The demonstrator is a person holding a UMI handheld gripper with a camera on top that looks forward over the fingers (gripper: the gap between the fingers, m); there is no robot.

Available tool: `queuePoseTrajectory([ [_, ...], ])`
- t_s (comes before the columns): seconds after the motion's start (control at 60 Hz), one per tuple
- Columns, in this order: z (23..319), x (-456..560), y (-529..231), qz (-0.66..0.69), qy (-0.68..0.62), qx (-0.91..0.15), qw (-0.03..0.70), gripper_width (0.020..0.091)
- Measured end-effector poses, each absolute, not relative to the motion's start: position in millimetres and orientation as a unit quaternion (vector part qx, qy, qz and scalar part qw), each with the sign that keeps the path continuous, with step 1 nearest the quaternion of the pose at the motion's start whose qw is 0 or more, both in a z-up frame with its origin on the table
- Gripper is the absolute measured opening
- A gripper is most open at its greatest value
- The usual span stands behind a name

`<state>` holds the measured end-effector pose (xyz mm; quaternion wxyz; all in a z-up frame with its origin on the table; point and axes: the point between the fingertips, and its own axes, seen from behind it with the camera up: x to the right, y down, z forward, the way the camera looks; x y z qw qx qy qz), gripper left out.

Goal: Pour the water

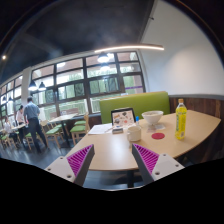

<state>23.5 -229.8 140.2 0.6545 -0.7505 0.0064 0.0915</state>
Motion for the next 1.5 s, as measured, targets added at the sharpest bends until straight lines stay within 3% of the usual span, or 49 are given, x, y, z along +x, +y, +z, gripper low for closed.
queuePoseTrajectory([
  [0.25, 136.1, 97.7, -213.9, 0.017, 0.039, -0.749, 0.661, 0.0806],
  [0.4, 124.4, 210.3, -179.3, -0.049, 0.071, -0.740, 0.667, 0.0810],
  [0.667, 98.3, 359.1, -64.2, -0.106, 0.095, -0.732, 0.666, 0.0815],
  [0.9, 104.9, 393.9, 23.1, -0.099, 0.087, -0.713, 0.688, 0.0807],
  [0.917, 105.5, 394.6, 26.7, -0.100, 0.085, -0.713, 0.689, 0.0794],
  [0.983, 102.9, 397.8, 38.3, -0.114, 0.081, -0.716, 0.684, 0.0476],
  [1.0, 100.2, 398.3, 38.7, -0.117, 0.081, -0.719, 0.680, 0.0445],
  [1.033, 102.2, 398.7, 37.6, -0.122, 0.087, -0.714, 0.684, 0.0458],
  [1.05, 102.8, 398.0, 37.8, -0.124, 0.087, -0.712, 0.686, 0.0403],
  [1.15, 102.4, 390.5, 39.5, -0.141, 0.070, -0.710, 0.687, 0.0299],
  [1.2, 100.8, 388.8, 39.1, -0.149, 0.068, -0.709, 0.686, 0.0286],
  [1.217, 100.8, 388.7, 38.8, -0.156, 0.065, -0.710, 0.684, 0.0311],
  [1.233, 100.7, 388.1, 38.8, -0.163, 0.061, -0.712, 0.681, 0.0255],
  [1.3, 103.0, 384.6, 38.1, -0.197, 0.048, -0.722, 0.662, 0.0256],
  [1.5, 175.0, 328.3, 50.9, -0.372, -0.126, -0.683, 0.615, 0.0255],
])
